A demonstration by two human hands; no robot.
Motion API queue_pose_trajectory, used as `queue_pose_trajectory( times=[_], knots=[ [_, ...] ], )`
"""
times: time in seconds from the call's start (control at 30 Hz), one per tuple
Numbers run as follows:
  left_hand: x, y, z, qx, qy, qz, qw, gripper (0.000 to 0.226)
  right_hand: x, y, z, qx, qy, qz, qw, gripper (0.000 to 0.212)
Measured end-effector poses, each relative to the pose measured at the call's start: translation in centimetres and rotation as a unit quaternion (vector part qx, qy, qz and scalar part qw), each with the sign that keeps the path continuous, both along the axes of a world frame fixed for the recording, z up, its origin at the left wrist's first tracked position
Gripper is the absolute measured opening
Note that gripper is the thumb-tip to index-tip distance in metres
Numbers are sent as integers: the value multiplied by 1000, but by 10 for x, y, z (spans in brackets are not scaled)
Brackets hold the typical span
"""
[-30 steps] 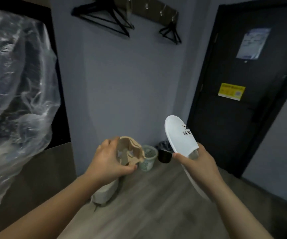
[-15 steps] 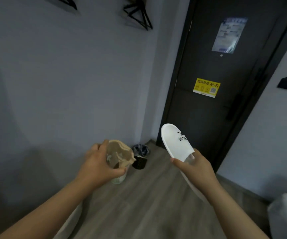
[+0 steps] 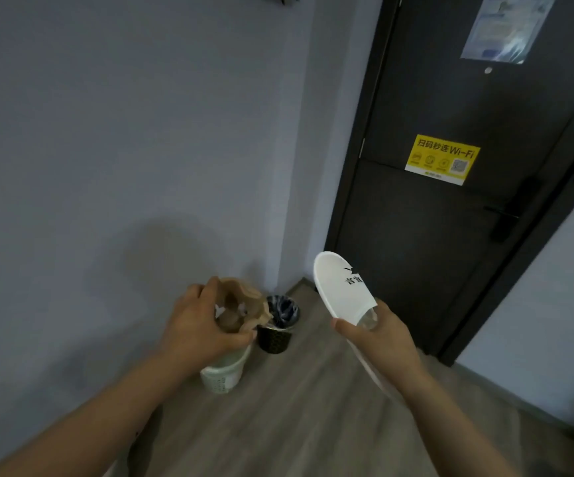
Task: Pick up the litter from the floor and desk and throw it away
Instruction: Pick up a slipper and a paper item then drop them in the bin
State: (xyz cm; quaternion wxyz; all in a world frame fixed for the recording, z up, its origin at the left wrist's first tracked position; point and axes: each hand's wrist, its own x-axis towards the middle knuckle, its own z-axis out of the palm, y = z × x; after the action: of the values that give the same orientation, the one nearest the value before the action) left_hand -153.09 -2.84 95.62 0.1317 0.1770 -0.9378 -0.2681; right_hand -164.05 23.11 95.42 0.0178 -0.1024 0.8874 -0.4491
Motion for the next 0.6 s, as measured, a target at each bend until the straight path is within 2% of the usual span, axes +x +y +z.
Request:
queue_pose_trajectory(
  times=[0.17,0.6],
  knots=[
    [-103,-9,-8,-5,-19,14,1000,109,-107,-22,-6,11,-4,8,1000,73],
    [-317,-106,-79,30,-69,18,997,119,-317,-100,-68,38,-64,0,997,70]
  ],
)
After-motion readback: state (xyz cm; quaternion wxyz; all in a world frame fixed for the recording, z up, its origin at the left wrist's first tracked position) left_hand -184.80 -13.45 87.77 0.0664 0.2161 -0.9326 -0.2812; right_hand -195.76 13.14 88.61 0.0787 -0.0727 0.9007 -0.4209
